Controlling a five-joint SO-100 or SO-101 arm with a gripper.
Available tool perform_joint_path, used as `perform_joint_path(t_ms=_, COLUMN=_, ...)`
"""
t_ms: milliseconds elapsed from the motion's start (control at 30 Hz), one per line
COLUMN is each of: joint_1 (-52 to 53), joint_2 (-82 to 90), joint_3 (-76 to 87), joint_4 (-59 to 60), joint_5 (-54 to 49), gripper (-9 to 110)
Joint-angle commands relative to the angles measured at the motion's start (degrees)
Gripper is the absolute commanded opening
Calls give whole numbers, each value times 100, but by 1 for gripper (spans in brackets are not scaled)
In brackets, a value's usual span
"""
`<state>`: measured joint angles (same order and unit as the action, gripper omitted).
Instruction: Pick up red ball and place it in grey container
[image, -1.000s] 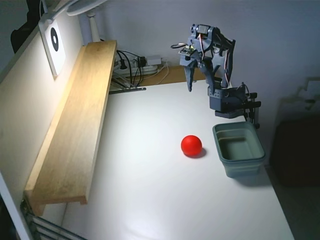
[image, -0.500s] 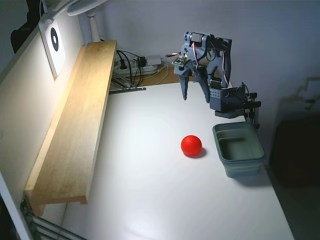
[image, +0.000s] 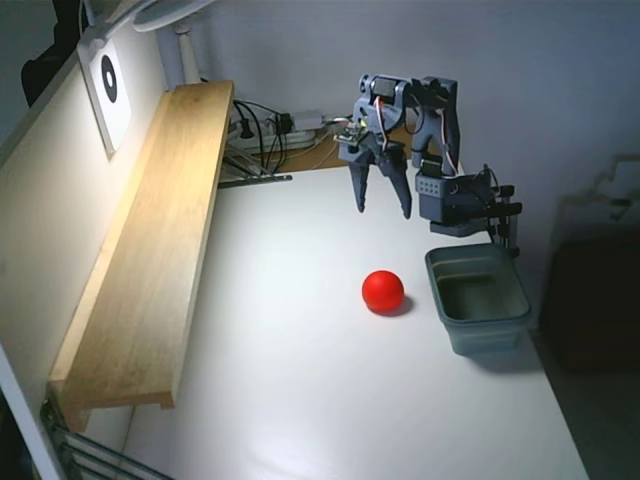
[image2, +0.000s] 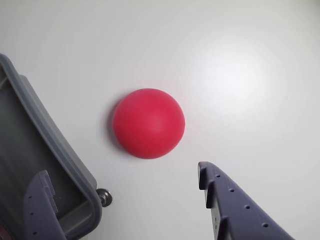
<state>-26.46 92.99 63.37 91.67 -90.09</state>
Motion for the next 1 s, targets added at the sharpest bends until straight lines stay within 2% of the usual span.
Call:
perform_joint_path(t_ms=0, joint_1=-55, joint_2=370, joint_3=567, joint_4=-402, joint_5=9, gripper=38)
perform_joint_path(t_ms=600, joint_1=-55, joint_2=1020, joint_3=4207, joint_4=-3393, joint_5=9, gripper=38)
perform_joint_path(t_ms=800, joint_1=-55, joint_2=902, joint_3=5045, joint_4=-4348, joint_5=9, gripper=38)
perform_joint_path(t_ms=967, joint_1=-55, joint_2=824, joint_3=5290, joint_4=-4671, joint_5=9, gripper=38)
